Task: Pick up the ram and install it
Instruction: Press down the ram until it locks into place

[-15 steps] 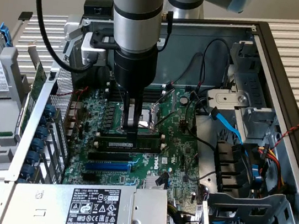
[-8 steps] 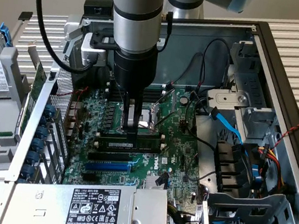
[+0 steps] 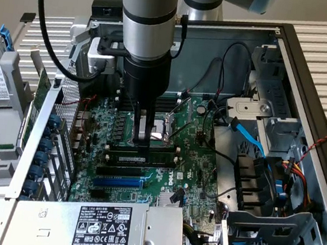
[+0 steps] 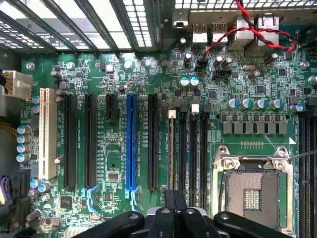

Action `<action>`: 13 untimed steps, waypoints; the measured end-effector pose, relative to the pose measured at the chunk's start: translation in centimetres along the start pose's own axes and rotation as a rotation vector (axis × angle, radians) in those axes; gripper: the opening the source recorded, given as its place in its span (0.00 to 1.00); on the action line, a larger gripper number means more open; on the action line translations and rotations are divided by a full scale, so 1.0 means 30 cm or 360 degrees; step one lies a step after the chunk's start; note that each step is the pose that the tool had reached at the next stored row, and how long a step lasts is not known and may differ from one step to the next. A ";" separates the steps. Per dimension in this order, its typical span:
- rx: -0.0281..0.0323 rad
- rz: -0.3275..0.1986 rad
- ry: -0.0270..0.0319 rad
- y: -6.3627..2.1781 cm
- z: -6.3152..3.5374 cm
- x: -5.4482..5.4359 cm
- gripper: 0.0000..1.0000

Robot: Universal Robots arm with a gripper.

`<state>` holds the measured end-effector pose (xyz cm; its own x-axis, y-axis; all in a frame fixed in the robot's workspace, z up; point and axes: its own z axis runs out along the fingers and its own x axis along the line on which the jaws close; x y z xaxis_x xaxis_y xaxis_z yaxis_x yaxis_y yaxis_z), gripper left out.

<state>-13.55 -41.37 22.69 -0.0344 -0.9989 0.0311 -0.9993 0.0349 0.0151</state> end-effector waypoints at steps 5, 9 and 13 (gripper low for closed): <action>0.00004 0.0000 -0.00010 0.001 -0.025 0.001 0.11; 0.00004 0.0000 -0.00012 0.001 -0.048 0.001 0.11; 0.00004 0.0000 -0.00023 0.001 -0.077 0.002 0.11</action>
<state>-13.55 -41.36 25.00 -0.0345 -0.9990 0.0297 -0.9993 0.0350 0.0148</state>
